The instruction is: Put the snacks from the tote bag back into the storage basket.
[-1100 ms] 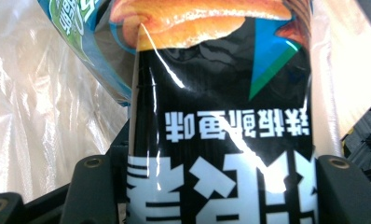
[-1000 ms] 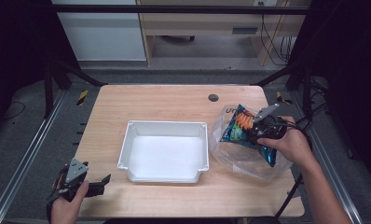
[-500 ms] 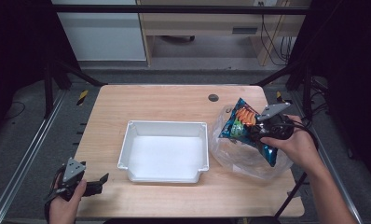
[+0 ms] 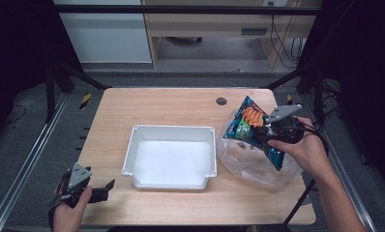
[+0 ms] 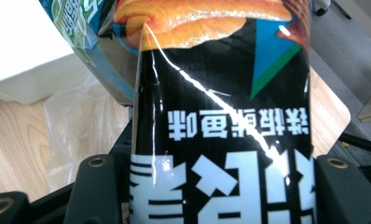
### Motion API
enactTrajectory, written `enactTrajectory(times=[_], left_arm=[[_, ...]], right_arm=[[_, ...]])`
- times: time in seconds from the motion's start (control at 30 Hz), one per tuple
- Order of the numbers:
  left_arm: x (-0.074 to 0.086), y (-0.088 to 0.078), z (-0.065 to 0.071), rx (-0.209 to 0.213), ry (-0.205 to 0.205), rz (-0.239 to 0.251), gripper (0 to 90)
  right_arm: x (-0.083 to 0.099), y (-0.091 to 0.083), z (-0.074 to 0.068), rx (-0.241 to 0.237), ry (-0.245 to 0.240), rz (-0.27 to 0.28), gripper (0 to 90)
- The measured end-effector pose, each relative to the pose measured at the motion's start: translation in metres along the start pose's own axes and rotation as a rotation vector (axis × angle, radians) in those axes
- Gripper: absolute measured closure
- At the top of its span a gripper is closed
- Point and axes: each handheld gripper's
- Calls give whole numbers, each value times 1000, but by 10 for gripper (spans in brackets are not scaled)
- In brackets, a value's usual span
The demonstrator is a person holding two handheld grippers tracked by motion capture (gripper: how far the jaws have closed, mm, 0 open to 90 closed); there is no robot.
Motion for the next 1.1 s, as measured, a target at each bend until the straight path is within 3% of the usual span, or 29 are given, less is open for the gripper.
enactTrajectory(times=[0.53,1.1], left_arm=[[1,-1,-5,-7,-15,6,24],[1,-1,-6,-8,-23,6,25]], right_arm=[[-16,-8,-11,12,-5,59,422],[-40,-4,-26,0,-33,93,423]])
Point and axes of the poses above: each handheld gripper's, and its own axes: y roughly forward along the jaws, x roughly out of its underside, z roughly to its right, and after that the axes turned 5 degrees about -z, right-handed
